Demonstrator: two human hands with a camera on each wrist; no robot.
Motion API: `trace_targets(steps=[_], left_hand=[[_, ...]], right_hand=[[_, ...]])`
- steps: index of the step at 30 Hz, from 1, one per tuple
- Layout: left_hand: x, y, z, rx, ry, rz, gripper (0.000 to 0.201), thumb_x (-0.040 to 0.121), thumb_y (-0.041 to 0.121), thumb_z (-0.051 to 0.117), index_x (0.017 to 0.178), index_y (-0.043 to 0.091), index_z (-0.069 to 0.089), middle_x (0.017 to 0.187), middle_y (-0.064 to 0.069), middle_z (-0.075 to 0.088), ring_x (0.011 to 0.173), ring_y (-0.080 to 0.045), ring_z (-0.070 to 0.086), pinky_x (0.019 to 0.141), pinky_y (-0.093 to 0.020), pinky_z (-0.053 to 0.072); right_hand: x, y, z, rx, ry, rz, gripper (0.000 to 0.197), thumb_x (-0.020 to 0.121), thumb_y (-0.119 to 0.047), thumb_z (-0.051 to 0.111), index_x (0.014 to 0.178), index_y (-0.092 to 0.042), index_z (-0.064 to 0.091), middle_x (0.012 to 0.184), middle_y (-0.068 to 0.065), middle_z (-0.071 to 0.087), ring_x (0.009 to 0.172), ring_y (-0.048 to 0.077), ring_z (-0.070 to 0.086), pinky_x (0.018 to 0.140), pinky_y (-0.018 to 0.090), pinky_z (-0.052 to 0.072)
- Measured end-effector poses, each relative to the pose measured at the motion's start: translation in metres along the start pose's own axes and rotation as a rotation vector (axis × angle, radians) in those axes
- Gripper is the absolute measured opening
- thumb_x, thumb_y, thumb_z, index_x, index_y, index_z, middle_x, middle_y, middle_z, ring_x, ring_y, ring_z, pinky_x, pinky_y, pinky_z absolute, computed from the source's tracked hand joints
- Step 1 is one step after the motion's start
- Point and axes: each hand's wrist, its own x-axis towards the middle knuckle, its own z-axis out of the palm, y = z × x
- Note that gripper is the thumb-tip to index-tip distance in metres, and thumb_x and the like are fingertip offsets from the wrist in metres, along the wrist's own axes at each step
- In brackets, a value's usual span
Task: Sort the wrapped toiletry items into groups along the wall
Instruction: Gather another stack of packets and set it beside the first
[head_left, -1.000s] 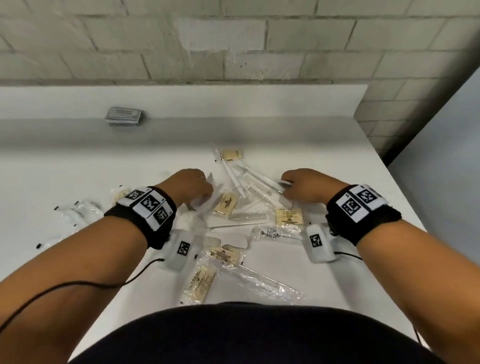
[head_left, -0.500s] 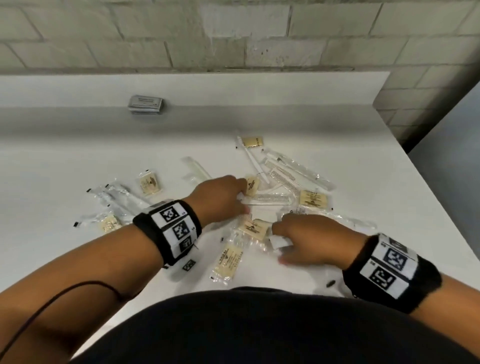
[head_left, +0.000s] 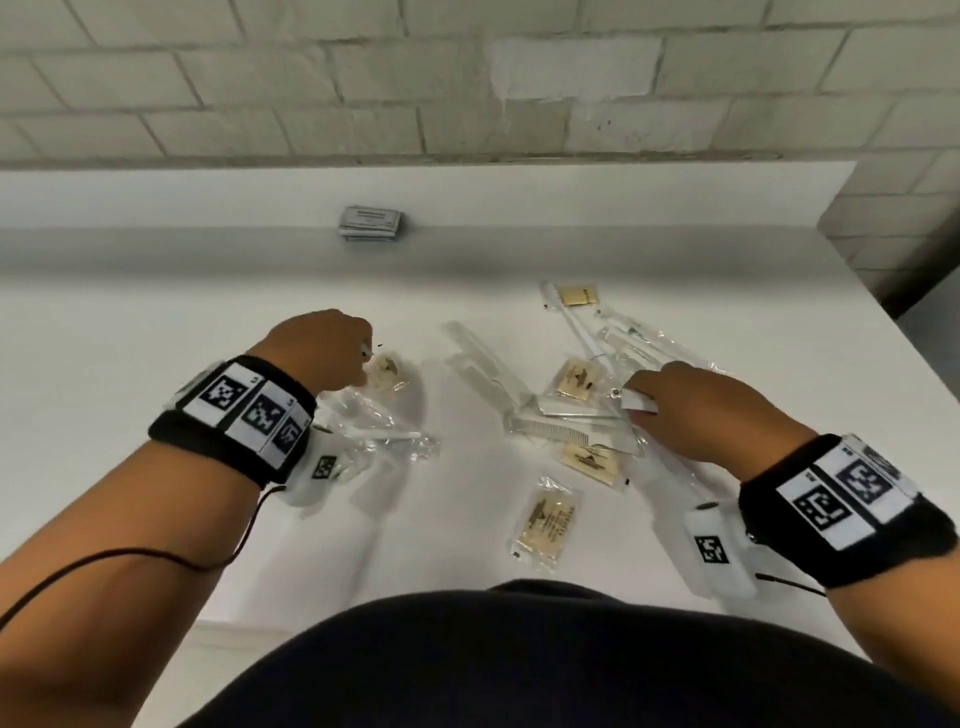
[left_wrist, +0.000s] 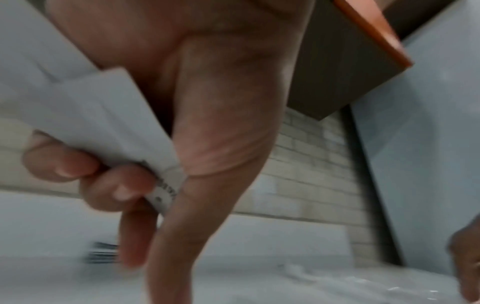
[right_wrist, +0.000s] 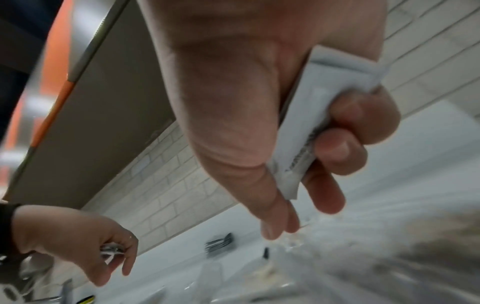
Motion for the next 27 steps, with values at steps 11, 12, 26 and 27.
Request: trace_targets(steps=[11,12,26,27], left_hand=[[-0.036,-0.072,0.051,-0.281,-0.335,0.129,0.041,0.087,0.028,0.064,0.124,0.042,0.058,0.122,0.013,0.060,0.106,-0.009,0.055,0.092,-0.027,0.043],[-0.040,-0.077,0.052,-0.328,-0.330,0.138,0.040,0.088,0.029,0.063,0.124,0.045,0.057,0.122,0.015,0.060,0.110,-0.008,0.054,0.098,-0.028,0.040],[-0.053,-0.086,0.051,-0.409,-0.048,0.128,0.017,0.085,0.031,0.065,0.101,0.030,0.064,0.106,0.006,0.063,0.095,-0.014,0.058,0.077,-0.027,0.043],[-0.051,-0.072,0.053,-0.370,-0.064,0.196,0.019,0.082,0.033,0.067,0.101,0.029,0.064,0.107,0.005,0.062,0.096,-0.016,0.058,0.079,-0.028,0.045]], right_hand=[[0.037,-0.180,0.011,-0.079,-0.031,-0.702,0.052,0.092,-0.040,0.057,0.140,-0.046,0.037,0.136,-0.009,0.044,0.108,0.020,0.057,0.075,0.031,0.045],[0.039,-0.192,0.014,-0.114,-0.061,-0.747,0.050,0.090,-0.038,0.059,0.137,-0.044,0.043,0.137,-0.010,0.044,0.110,0.020,0.056,0.078,0.033,0.047],[0.054,-0.152,-0.015,-0.063,-0.034,-0.402,0.006,0.092,-0.033,0.055,0.095,-0.035,0.060,0.088,-0.005,0.048,0.085,0.019,0.058,0.071,0.035,0.047],[0.052,-0.157,-0.013,-0.041,-0.052,-0.427,0.010,0.091,-0.032,0.056,0.095,-0.040,0.061,0.090,-0.005,0.048,0.088,0.020,0.058,0.071,0.034,0.045]])
